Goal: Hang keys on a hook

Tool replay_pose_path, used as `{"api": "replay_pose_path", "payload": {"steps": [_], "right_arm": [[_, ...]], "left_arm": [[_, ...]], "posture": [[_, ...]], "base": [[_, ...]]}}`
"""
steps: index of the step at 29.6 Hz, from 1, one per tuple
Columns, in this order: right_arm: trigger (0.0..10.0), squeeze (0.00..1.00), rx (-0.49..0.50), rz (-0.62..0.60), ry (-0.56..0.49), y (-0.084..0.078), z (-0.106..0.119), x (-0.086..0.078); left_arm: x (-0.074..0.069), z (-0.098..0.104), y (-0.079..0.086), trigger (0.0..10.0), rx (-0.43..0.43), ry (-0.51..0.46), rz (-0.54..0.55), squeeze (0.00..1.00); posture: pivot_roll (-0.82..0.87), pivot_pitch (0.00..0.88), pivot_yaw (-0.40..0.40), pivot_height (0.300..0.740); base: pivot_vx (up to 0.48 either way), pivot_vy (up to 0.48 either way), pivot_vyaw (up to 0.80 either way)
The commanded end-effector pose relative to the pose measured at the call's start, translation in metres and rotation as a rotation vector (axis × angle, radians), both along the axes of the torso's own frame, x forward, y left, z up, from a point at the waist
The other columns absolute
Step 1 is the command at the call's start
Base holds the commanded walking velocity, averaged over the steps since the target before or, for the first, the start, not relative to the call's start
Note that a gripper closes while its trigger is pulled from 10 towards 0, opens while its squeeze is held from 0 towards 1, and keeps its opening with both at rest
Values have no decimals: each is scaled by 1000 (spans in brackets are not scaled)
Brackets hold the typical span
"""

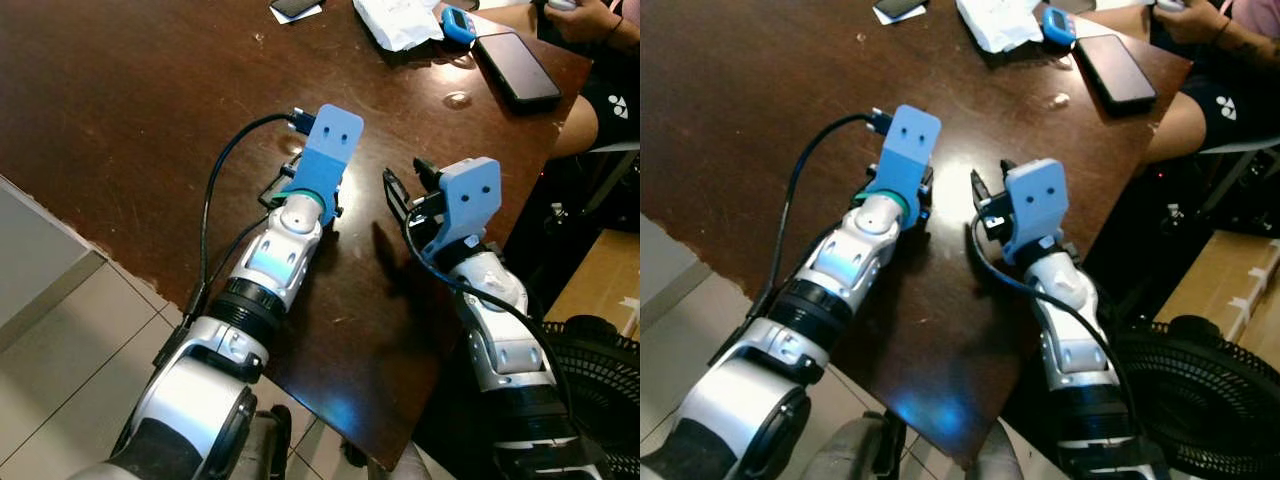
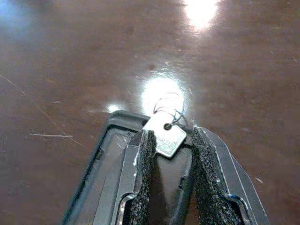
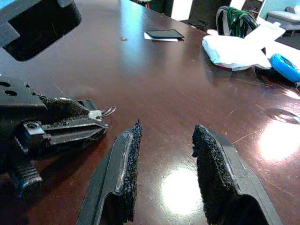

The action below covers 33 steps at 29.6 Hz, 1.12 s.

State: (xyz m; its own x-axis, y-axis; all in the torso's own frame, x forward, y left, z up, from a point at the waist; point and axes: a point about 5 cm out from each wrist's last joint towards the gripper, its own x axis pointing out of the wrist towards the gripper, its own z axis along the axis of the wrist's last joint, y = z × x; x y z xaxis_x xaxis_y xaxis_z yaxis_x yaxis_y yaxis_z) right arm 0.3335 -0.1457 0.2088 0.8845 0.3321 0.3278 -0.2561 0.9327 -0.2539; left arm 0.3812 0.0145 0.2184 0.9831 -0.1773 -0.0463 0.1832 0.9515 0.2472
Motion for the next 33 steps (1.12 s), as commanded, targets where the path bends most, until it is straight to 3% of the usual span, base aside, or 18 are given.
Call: {"api": "replay_pose_path", "payload": {"steps": [1,13,21,25,27,30,33], "right_arm": [[10000,0,2,5,26,1,-8,-2],[10000,0,2,5,29,2,-9,-3],[10000,0,3,7,30,3,-9,-3],[10000,0,1,5,31,2,-9,-3],[10000,0,1,2,31,1,-9,-3],[10000,0,1,2,31,1,-9,-3],[10000,0,1,0,30,1,-8,-3]], "left_arm": [[-6,-13,-10,10000,-1,42,-14,0],[-3,-14,-8,10000,3,34,54,0],[7,-19,8,10000,13,47,157,0],[11,-24,15,10000,19,84,140,0],[12,-30,17,10000,20,134,80,0],[12,-30,17,10000,20,134,80,0],[14,-35,28,10000,50,146,75,0]], "posture": [[13,321,126,740],[12,328,127,740],[3,333,127,740],[1,336,128,740],[1,336,128,740],[1,336,128,740],[7,340,128,740]], "base": [[0,0,0],[0,0,0],[0,0,0],[0,0,0],[0,0,0],[0,0,0],[0,0,0]]}}
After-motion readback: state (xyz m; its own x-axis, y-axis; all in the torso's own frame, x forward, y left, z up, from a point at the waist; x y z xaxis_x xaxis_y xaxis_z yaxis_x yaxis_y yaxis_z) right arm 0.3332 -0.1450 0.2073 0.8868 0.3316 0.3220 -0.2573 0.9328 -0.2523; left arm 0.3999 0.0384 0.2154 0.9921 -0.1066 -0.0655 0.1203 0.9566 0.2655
